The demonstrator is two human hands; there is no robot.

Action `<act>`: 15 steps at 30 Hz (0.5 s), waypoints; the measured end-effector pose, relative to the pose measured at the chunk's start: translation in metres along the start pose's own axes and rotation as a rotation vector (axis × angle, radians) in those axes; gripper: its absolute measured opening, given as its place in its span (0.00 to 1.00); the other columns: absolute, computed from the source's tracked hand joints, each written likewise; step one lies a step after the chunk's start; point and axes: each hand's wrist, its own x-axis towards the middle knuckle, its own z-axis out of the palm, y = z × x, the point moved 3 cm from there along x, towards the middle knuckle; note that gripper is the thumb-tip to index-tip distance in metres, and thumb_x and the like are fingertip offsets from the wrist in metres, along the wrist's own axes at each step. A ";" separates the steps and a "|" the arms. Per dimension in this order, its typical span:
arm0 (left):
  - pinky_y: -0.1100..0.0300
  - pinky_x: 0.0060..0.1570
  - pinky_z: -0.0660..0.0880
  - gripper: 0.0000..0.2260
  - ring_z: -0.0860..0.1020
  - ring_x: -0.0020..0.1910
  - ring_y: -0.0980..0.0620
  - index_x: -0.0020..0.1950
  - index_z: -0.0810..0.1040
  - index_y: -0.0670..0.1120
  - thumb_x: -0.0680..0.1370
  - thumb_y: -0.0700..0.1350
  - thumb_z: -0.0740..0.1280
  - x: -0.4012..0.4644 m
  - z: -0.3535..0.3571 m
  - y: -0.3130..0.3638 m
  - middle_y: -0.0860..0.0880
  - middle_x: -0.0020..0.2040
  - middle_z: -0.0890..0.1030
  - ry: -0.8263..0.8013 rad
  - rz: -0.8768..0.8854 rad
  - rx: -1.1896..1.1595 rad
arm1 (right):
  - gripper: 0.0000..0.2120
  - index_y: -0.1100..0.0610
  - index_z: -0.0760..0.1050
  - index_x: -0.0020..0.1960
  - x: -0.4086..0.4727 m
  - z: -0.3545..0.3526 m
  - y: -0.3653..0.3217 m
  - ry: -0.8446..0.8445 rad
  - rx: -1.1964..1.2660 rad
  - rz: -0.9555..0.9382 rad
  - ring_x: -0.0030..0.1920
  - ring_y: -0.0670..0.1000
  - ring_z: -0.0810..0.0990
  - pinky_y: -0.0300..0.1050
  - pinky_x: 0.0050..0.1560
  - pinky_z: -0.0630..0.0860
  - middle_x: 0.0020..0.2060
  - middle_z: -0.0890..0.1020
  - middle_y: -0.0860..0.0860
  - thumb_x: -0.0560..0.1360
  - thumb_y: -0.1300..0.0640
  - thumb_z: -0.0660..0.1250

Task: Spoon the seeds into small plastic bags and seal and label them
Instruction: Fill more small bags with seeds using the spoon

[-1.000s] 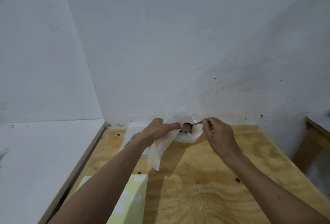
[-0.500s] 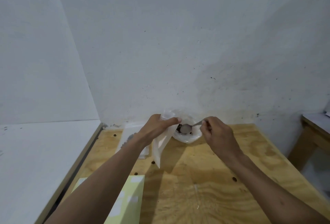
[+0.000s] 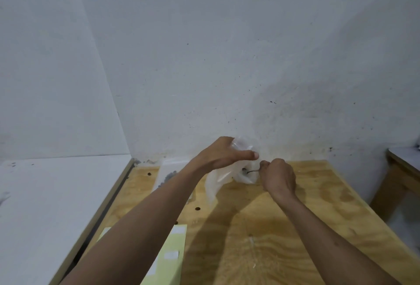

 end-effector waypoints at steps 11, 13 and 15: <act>0.54 0.41 0.73 0.26 0.79 0.35 0.50 0.49 0.84 0.40 0.69 0.63 0.76 -0.010 -0.019 -0.031 0.49 0.36 0.81 0.081 -0.107 -0.062 | 0.14 0.68 0.81 0.44 -0.004 0.010 0.032 -0.114 0.576 0.336 0.31 0.58 0.85 0.55 0.38 0.86 0.32 0.85 0.60 0.82 0.60 0.64; 0.58 0.39 0.70 0.24 0.77 0.32 0.53 0.44 0.83 0.42 0.68 0.64 0.76 -0.014 -0.020 -0.038 0.53 0.33 0.78 0.091 -0.139 -0.076 | 0.14 0.67 0.81 0.43 -0.005 0.011 0.030 -0.120 0.617 0.323 0.30 0.57 0.85 0.54 0.39 0.86 0.31 0.85 0.59 0.82 0.60 0.63; 0.61 0.37 0.73 0.17 0.79 0.32 0.55 0.41 0.83 0.48 0.70 0.61 0.76 -0.020 -0.019 -0.039 0.55 0.33 0.81 0.079 -0.129 -0.072 | 0.16 0.66 0.80 0.39 -0.002 0.012 0.028 -0.124 0.644 0.300 0.30 0.57 0.85 0.60 0.45 0.85 0.28 0.84 0.57 0.82 0.60 0.63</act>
